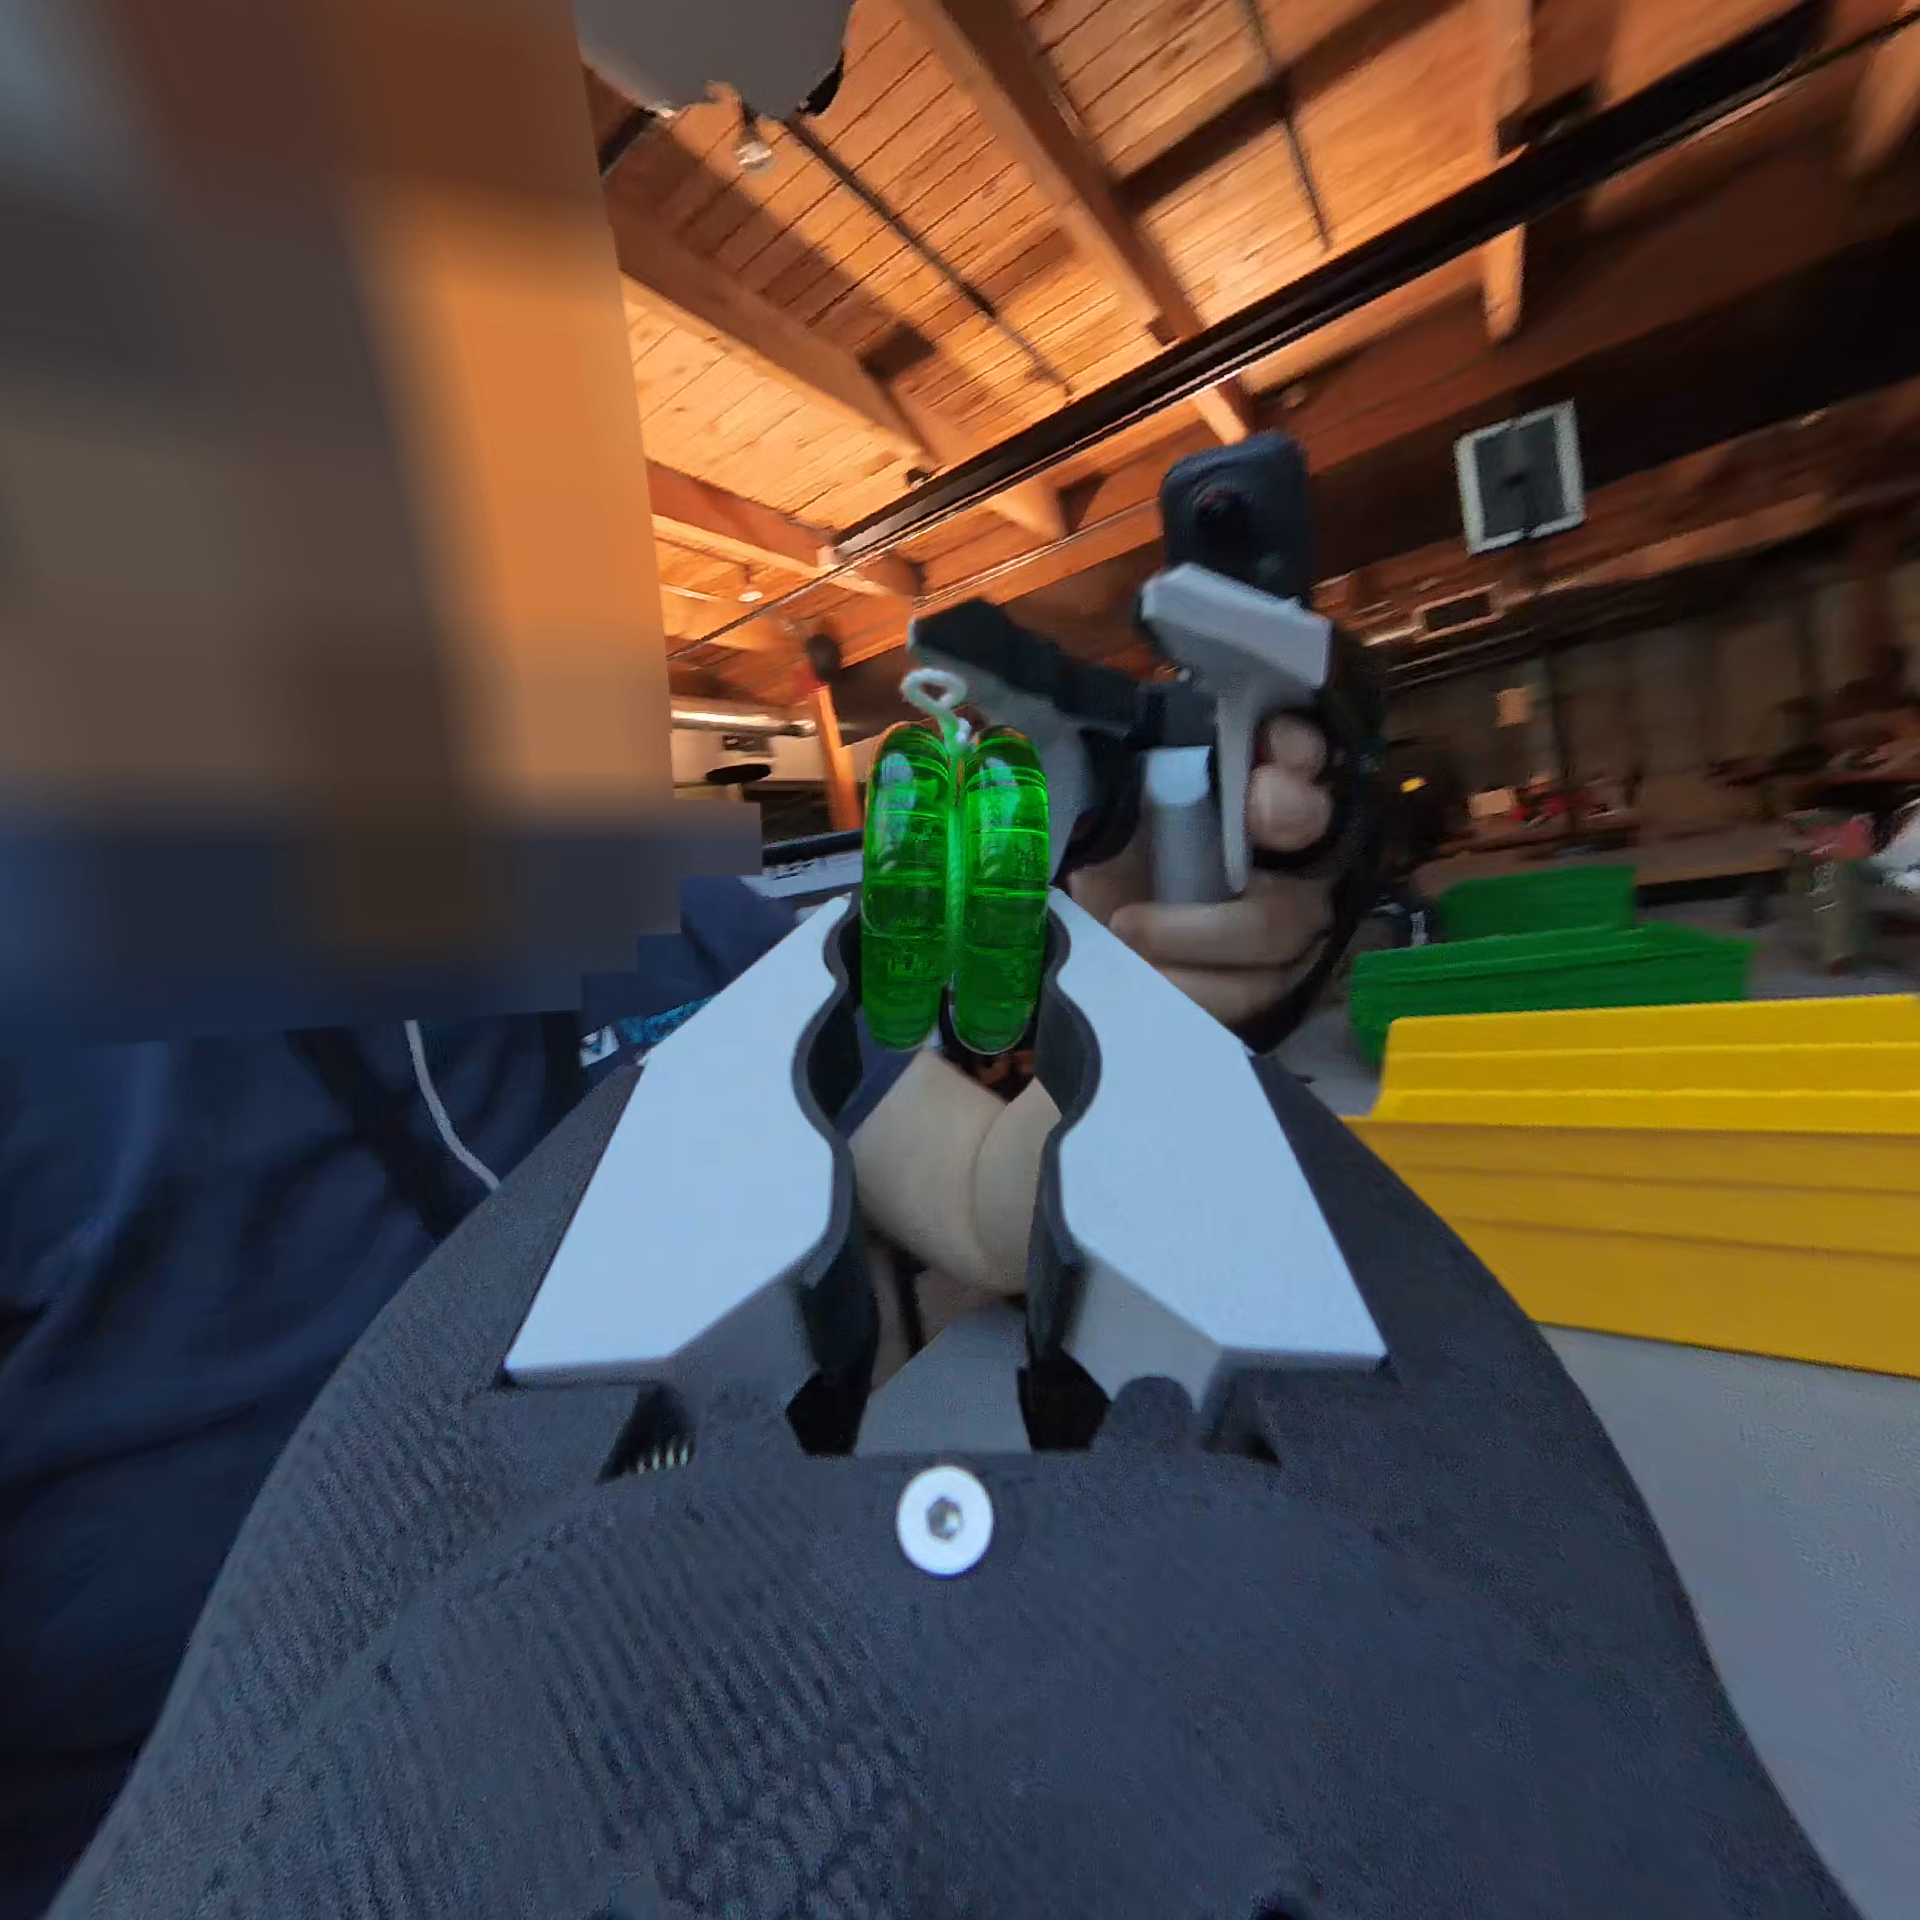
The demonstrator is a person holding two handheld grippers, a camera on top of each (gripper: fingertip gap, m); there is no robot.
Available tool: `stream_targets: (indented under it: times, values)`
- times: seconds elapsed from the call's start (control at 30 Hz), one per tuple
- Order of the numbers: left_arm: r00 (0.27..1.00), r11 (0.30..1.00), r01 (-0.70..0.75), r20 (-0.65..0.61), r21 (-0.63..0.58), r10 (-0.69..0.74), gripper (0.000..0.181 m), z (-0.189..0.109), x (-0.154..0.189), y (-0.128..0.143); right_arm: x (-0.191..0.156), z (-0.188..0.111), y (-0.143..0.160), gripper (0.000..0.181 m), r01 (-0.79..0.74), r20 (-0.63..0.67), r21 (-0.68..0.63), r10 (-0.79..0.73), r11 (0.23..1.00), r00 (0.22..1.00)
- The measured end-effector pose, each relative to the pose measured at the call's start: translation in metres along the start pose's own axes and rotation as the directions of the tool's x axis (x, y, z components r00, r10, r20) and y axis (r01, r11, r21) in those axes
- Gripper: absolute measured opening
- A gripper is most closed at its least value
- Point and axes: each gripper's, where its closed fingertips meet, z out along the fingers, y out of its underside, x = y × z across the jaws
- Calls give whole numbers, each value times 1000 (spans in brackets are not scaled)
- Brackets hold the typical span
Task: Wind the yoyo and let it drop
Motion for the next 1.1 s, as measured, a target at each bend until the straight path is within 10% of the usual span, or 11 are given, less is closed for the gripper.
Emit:
stream_targets:
  times: [0.17,0.43,1.1]
  values:
    - [970,961,240,-1,-137,-243,44,-13,-10,20,-26,-10,48,27,-113,233,-167,150,979,961]
    - [873,836,418,-98,-356,-478,31,0,-8,69,-9,-17,85,26,-142,129,-337,195,931,972]
    - [959,770,253,47,-585,-279,25,-7,-16,118,11,-32,100,28,-149,-35,-453,149,879,988]
